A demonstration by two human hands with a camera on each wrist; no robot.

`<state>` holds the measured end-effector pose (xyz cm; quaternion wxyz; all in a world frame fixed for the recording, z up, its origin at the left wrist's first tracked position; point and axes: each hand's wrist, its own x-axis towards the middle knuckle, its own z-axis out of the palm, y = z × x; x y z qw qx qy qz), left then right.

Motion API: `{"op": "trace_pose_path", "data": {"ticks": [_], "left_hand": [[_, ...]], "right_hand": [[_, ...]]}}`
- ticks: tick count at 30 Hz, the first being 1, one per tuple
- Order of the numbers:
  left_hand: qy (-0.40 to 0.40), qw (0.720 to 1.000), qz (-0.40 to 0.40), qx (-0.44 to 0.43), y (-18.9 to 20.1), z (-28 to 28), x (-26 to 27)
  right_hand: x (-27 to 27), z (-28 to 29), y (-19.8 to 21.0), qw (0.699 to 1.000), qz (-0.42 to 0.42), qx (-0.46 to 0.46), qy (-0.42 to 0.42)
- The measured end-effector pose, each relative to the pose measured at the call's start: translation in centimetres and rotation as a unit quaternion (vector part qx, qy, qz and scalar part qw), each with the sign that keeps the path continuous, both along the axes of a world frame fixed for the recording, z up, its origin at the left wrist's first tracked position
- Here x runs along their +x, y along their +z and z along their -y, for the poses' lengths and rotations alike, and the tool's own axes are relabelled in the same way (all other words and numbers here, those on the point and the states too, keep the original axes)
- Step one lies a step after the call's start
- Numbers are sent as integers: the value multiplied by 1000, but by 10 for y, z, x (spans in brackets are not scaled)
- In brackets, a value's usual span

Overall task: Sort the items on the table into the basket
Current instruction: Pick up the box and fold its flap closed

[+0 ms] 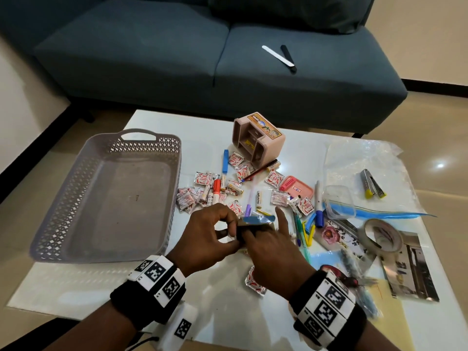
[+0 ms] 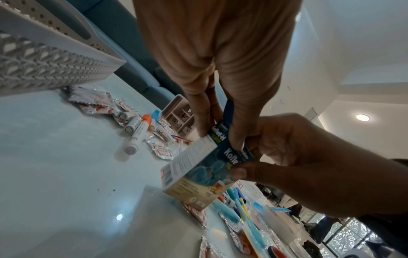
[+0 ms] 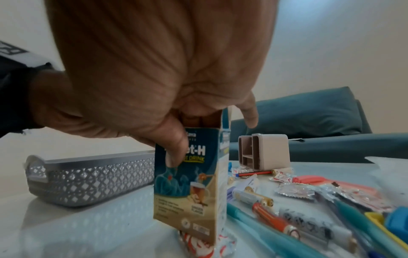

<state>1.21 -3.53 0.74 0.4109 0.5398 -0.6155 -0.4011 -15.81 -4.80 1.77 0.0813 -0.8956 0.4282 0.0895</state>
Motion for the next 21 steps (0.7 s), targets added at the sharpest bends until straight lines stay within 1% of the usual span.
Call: {"op": "trace_pose_path", "data": {"ticks": [2,5,9,11,13,16,19,20,21], "left_hand": [[-12,1000,2,-9,1,0,0],[-29,999,21,-17,2,0,2],[-35,997,57,-27,4,1,8],[-32,997,67,-30,5,1,9],[-24,997,70,-26,7,1,9],[-3,998,63,-5,10,2,9],[16,998,57,19,11,3,9],[19,998,61,26,11,4,9],[24,997,65,31,11,4,9]], "right_hand": [[2,-1,-2,1000,-3,-8,-10],[7,0,-1,999,37,-11,-18],[10,0,-5,997,64,-30,-19],[12,-2,-2,998,55,-12,-21],[12,-2,1,998,40,24,-42],[7,0,1,996,55,23,-61],[-2,4,2,990,132,15,-43],[-5,5,3,983,178,8,-40],[-8,5,4,970,237,-7,-54]]}}
